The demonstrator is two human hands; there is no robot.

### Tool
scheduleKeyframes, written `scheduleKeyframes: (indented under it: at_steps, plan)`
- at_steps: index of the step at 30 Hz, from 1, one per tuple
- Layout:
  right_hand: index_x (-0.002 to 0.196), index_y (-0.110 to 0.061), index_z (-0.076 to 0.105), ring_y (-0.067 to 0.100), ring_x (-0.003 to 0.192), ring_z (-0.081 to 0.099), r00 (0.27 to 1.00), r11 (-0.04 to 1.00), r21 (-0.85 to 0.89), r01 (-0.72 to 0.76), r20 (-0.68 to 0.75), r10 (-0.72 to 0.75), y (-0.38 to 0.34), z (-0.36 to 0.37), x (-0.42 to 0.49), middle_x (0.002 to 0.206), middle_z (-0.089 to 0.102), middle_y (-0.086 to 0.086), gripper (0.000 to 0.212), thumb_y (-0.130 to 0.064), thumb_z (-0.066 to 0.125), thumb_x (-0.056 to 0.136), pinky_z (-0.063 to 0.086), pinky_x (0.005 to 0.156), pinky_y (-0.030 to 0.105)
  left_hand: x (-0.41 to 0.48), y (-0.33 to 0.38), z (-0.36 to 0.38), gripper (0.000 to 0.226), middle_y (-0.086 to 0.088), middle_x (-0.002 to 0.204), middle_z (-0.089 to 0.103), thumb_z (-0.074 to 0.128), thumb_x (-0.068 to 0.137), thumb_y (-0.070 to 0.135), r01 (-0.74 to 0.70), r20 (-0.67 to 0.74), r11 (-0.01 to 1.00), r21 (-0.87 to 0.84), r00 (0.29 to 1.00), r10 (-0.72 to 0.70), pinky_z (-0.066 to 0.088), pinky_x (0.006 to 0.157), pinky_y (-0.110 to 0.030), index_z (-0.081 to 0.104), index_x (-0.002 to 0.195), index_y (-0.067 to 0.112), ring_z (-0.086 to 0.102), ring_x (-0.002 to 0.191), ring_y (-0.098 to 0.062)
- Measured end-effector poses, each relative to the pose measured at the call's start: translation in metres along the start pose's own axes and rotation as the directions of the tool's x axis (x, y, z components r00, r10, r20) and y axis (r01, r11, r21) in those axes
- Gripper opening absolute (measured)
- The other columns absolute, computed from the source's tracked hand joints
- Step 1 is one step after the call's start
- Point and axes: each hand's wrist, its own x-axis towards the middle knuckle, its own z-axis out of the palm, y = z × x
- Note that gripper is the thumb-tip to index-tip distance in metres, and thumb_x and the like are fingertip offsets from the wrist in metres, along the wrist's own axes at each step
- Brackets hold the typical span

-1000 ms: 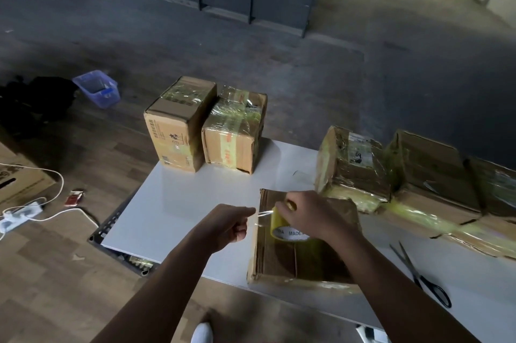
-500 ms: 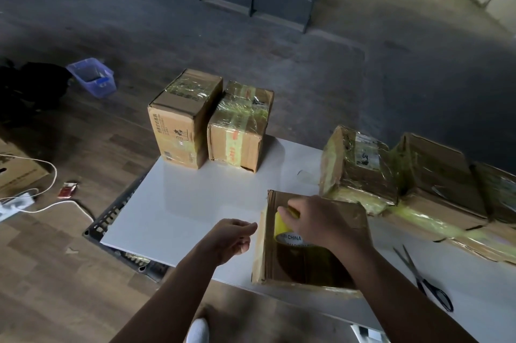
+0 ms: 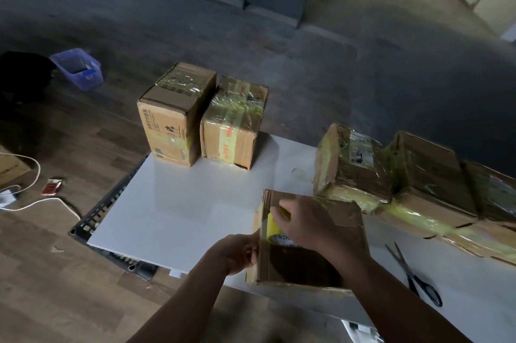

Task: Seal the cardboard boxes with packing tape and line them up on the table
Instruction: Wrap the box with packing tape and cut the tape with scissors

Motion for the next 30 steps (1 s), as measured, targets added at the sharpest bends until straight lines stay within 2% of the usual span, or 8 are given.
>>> scheduleKeyframes:
  at_steps: [4, 10, 14, 17, 20, 24, 28, 30]
  plan:
    - [0.064, -0.013, 0.045, 0.014, 0.051, 0.039, 1.0, 1.0, 0.011, -0.023, -0.007, 0.023, 0.002, -0.001, -0.001, 0.056, 0.04, 0.002, 0.043, -0.042, 0.042, 0.096, 0.031, 0.05, 0.031, 0.004, -0.004, 0.021, 0.01, -0.008, 0.069, 0.051, 0.051, 0.092, 0.003, -0.027, -0.204, 0.997, 0.065, 0.978, 0.04, 0.044, 0.046, -0.021, 0.057, 0.085, 0.001, 0.05, 0.051, -0.013]
    - [0.069, -0.01, 0.051, 0.016, 0.054, 0.041, 1.0, 1.0, 0.009, -0.016, -0.021, 0.016, 0.005, -0.002, -0.003, 0.058, 0.043, 0.004, 0.043, -0.042, 0.041, 0.096, 0.036, 0.054, 0.033, 0.008, -0.009, 0.039, 0.019, -0.012, 0.068, 0.051, 0.047, 0.084, -0.007, -0.191, -0.351, 0.867, 0.46, 0.858, 0.376, 0.041, 0.045, -0.024, 0.052, 0.068, 0.003, 0.052, 0.058, -0.019]
    - [0.067, -0.013, 0.047, 0.015, 0.052, 0.04, 1.0, 1.0, 0.0, 0.007, -0.025, -0.007, 0.005, -0.001, -0.005, 0.056, 0.04, 0.001, 0.042, -0.042, 0.04, 0.097, 0.03, 0.05, 0.03, -0.007, -0.014, 0.029, 0.015, -0.003, 0.089, 0.057, 0.041, 0.093, 0.001, -0.275, -0.462, 0.75, 0.601, 0.647, 0.607, 0.046, 0.064, -0.027, 0.052, 0.093, 0.011, 0.055, 0.084, -0.018]
    - [0.064, -0.015, 0.043, 0.014, 0.051, 0.038, 0.999, 1.0, -0.005, 0.018, -0.035, -0.019, 0.005, -0.003, -0.004, 0.055, 0.038, 0.0, 0.041, -0.039, 0.041, 0.097, 0.027, 0.049, 0.028, -0.027, -0.014, 0.034, 0.013, 0.003, 0.09, 0.059, 0.045, 0.095, 0.009, -0.377, -0.336, 0.536, 0.755, 0.479, 0.811, 0.044, 0.064, -0.022, 0.055, 0.097, 0.017, 0.054, 0.082, -0.009]
    - [0.063, -0.014, 0.044, 0.013, 0.051, 0.038, 0.999, 1.0, 0.002, 0.029, -0.046, -0.029, 0.004, -0.004, -0.004, 0.055, 0.039, 0.0, 0.041, -0.038, 0.041, 0.097, 0.027, 0.049, 0.028, -0.033, -0.02, 0.047, 0.01, 0.004, 0.087, 0.063, 0.051, 0.093, 0.012, -0.366, -0.16, 0.383, 0.848, 0.512, 0.844, 0.045, 0.062, -0.017, 0.061, 0.093, 0.016, 0.057, 0.08, -0.007]
    - [0.063, -0.015, 0.042, 0.012, 0.05, 0.035, 0.997, 0.999, 0.013, 0.046, -0.058, -0.045, 0.006, -0.002, -0.005, 0.054, 0.037, -0.001, 0.041, -0.037, 0.042, 0.097, 0.024, 0.047, 0.028, -0.031, -0.028, 0.054, 0.015, 0.005, 0.082, 0.065, 0.051, 0.093, 0.013, -0.353, -0.172, 0.401, 0.846, 0.531, 0.83, 0.047, 0.064, -0.02, 0.065, 0.088, 0.015, 0.06, 0.078, -0.01]
    - [0.065, -0.013, 0.042, 0.019, 0.054, 0.037, 0.99, 0.997, -0.008, 0.073, -0.122, -0.073, 0.006, 0.003, -0.004, 0.053, 0.032, -0.003, 0.037, -0.033, 0.045, 0.096, 0.024, 0.055, 0.03, -0.026, -0.026, 0.057, 0.04, 0.004, 0.053, 0.046, 0.046, 0.095, 0.012, -0.331, -0.216, 0.472, 0.817, 0.583, 0.783, 0.028, 0.048, -0.023, 0.046, 0.055, 0.015, 0.041, 0.054, -0.013]
    - [0.067, -0.014, 0.044, 0.017, 0.054, 0.039, 0.985, 0.994, 0.067, 0.083, -0.156, -0.072, 0.009, 0.005, -0.004, 0.054, 0.036, -0.004, 0.033, -0.031, 0.048, 0.095, 0.025, 0.054, 0.029, -0.024, -0.027, 0.058, 0.037, 0.002, 0.06, 0.053, 0.045, 0.098, 0.02, -0.337, -0.239, 0.501, 0.797, 0.586, 0.774, 0.034, 0.051, -0.026, 0.053, 0.063, 0.014, 0.049, 0.061, -0.016]
